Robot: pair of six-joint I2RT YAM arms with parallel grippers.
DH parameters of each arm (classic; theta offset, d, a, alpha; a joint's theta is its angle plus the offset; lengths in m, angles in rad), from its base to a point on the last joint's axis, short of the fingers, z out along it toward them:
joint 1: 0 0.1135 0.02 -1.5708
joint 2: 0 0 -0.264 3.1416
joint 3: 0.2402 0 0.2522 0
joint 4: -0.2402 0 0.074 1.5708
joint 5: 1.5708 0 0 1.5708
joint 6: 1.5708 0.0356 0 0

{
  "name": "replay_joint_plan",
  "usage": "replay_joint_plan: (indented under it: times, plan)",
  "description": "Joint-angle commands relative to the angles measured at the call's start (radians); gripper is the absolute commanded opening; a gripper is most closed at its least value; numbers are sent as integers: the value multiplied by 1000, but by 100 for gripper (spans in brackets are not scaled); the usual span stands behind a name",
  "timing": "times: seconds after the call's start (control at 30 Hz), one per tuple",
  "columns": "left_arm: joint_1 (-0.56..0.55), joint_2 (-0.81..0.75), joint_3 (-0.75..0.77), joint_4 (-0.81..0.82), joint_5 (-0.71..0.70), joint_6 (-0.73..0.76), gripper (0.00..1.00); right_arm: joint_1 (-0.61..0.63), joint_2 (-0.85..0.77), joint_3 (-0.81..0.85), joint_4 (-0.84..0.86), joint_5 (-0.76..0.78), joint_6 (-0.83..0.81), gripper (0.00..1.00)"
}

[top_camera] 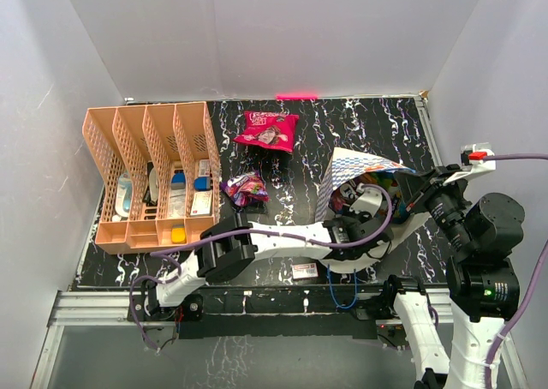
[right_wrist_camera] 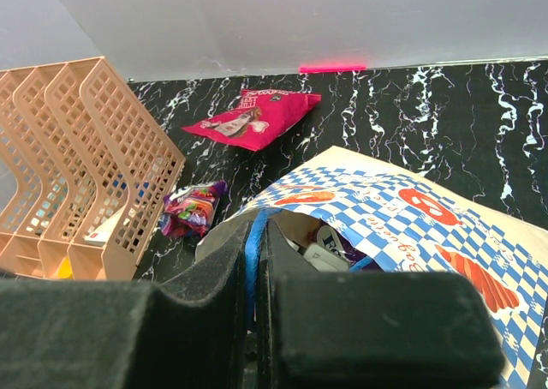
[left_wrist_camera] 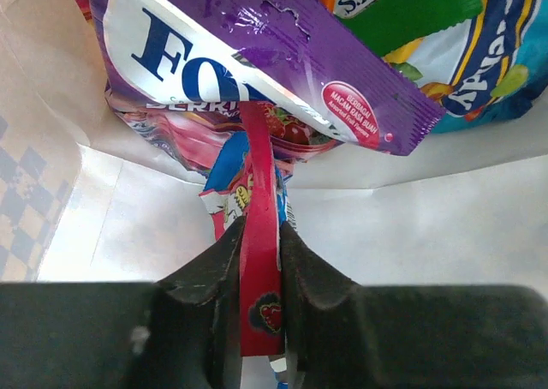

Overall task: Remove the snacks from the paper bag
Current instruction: Take out the snack from the paper bag.

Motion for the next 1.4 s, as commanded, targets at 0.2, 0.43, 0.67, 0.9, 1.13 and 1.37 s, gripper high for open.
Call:
replay_joint_plan:
  times: [0.2, 0.43, 0.67, 0.9, 1.13, 1.37]
  plan:
    - [7, -182, -65, 20, 98, 34, 19, 7, -25, 20, 70, 17, 2, 8]
    - [56, -152, -54, -18, 207, -2, 29, 6, -19, 33, 62, 14, -1, 8]
    - [63, -136, -46, -21, 274, 17, 36, 7, -22, 25, 68, 14, 1, 8]
    - [63, -118, -33, -49, 260, 30, 28, 7, -23, 26, 65, 17, -1, 8]
    - [64, -123, -43, -34, 280, 71, 13, 7, -21, 18, 75, 8, 2, 8]
    - [64, -242, -95, 30, 495, 210, 0, 7, -37, 11, 74, 18, 5, 8]
